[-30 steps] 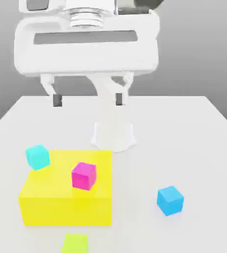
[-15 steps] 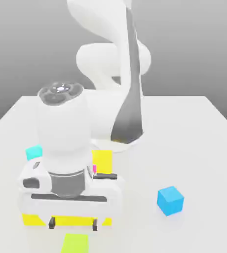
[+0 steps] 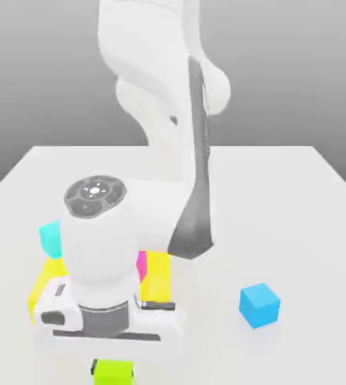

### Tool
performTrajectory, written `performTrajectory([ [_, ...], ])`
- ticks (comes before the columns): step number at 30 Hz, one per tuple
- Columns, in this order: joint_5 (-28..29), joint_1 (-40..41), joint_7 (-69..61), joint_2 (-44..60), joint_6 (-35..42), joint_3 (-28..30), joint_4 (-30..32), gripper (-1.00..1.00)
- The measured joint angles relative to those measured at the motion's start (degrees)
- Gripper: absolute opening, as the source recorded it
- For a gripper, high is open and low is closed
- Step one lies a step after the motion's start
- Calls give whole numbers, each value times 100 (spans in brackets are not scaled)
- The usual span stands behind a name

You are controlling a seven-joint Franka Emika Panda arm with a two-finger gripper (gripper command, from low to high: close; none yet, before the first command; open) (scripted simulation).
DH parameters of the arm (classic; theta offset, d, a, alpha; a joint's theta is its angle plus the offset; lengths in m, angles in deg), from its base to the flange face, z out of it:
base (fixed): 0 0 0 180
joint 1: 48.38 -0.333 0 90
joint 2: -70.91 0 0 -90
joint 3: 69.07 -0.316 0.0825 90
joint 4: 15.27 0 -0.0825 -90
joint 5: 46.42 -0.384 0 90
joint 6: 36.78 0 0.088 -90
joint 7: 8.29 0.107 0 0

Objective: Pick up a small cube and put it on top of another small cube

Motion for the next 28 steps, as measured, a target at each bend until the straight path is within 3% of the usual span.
performTrajectory([
  [7,-104,-70,1201,-1438,723,137,716,-100],
  [19,537,474,4048,-3925,1876,-239,2015,-100],
  [25,610,599,4396,-3408,908,-330,2471,-100],
  [26,608,601,4396,-3317,782,-332,2506,100],
  [28,608,601,4396,-3317,782,-332,2505,100],
])
